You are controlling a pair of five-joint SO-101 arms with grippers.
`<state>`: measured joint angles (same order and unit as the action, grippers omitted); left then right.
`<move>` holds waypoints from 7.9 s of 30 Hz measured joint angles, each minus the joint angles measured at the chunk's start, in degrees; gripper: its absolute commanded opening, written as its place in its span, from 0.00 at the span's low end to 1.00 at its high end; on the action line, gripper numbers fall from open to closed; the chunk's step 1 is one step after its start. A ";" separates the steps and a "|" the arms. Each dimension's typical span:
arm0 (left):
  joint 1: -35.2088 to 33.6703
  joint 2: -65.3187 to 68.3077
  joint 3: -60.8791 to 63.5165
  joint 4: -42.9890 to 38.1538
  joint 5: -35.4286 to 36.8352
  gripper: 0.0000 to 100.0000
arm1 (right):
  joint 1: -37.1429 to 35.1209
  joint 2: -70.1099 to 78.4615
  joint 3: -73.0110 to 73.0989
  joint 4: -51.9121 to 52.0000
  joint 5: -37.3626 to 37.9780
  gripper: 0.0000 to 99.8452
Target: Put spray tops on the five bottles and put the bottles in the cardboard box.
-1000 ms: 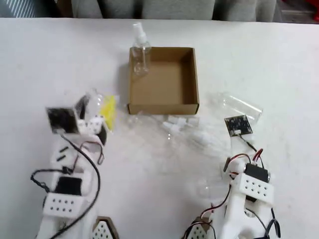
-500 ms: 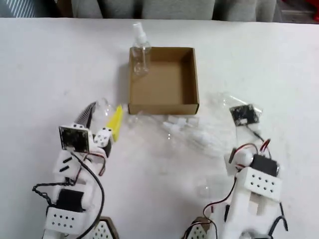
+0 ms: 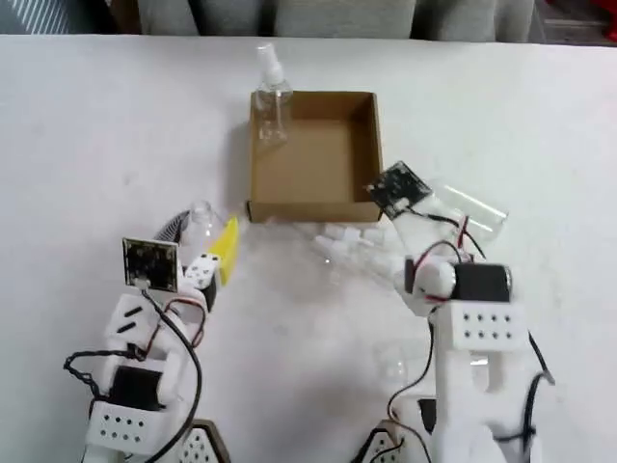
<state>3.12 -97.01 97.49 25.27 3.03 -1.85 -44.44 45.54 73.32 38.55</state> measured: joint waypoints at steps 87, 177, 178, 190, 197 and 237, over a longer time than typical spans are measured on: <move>0.00 0.00 0.00 1.23 -0.09 0.02 | -7.12 51.34 -19.52 -11.08 15.12 0.02; 0.26 -0.09 0.00 1.67 2.11 0.02 | -38.42 6.86 -3.34 -70.95 -59.78 0.03; 0.35 -0.09 0.00 1.67 2.11 0.02 | -38.59 6.86 -2.99 -70.95 -59.78 0.03; 0.35 -0.09 0.00 1.67 2.11 0.02 | -42.29 8.53 2.99 -70.95 -58.64 0.18; 1.32 -0.09 0.00 1.67 2.11 0.02 | -45.80 11.25 2.99 -70.95 -57.41 0.20; -5.71 -0.09 0.00 -8.62 12.92 0.02 | -48.79 -33.32 36.13 -48.09 -56.79 0.02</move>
<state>-2.59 -97.10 97.49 16.66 15.96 -50.64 -77.76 81.67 25.23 -18.24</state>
